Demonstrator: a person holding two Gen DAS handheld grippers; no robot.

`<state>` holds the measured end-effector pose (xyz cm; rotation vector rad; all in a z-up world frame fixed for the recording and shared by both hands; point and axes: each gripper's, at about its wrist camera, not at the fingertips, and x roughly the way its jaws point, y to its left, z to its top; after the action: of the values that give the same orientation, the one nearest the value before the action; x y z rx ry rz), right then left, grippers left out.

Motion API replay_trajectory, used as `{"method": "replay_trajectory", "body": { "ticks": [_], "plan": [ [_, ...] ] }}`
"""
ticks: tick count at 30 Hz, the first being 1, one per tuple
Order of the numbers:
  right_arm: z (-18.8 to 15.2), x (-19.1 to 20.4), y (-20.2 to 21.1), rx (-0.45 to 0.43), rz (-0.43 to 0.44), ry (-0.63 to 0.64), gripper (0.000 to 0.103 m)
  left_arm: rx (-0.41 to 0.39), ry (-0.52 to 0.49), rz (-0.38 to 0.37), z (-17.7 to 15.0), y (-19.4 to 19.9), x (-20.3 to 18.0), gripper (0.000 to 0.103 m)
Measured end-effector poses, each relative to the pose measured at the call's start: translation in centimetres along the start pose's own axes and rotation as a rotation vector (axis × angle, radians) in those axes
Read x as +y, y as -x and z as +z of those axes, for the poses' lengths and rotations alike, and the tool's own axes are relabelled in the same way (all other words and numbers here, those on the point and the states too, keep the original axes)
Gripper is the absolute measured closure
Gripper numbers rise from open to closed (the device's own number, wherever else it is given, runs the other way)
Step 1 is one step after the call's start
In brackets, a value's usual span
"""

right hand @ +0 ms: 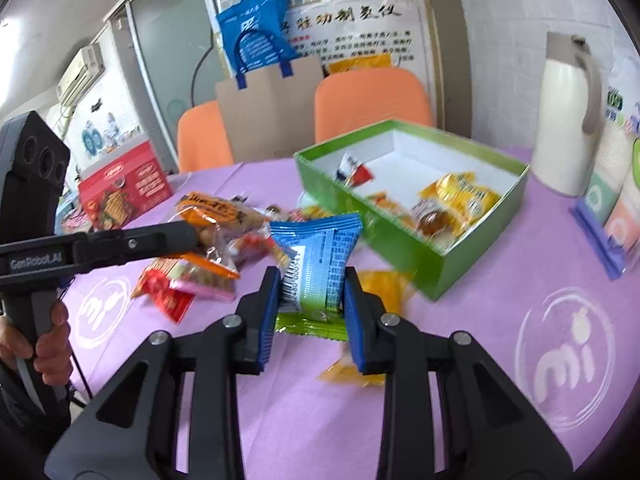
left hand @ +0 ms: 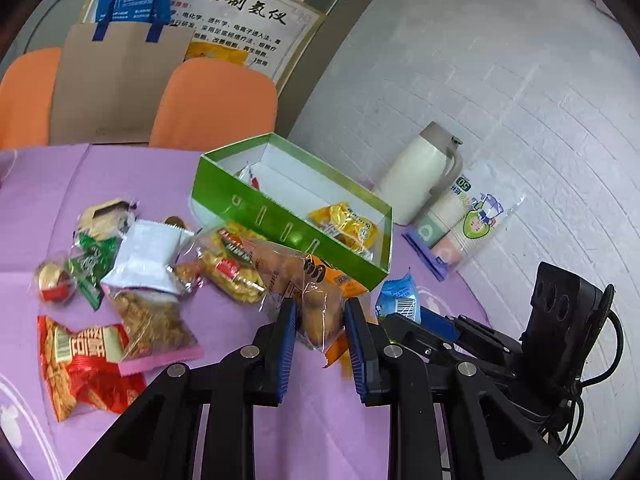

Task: Organize snacks
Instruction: 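Carry both snacks into the green box and open both tools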

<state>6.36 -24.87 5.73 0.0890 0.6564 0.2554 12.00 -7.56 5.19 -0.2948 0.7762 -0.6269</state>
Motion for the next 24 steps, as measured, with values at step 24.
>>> {"method": "replay_trajectory", "body": {
  "ticks": [24],
  "plan": [
    [4.6,-8.5,-8.5,0.047,-0.166,-0.094,0.069,0.054,-0.021,0.034,9.3,-13.5,-1.9,0.079]
  ]
}}
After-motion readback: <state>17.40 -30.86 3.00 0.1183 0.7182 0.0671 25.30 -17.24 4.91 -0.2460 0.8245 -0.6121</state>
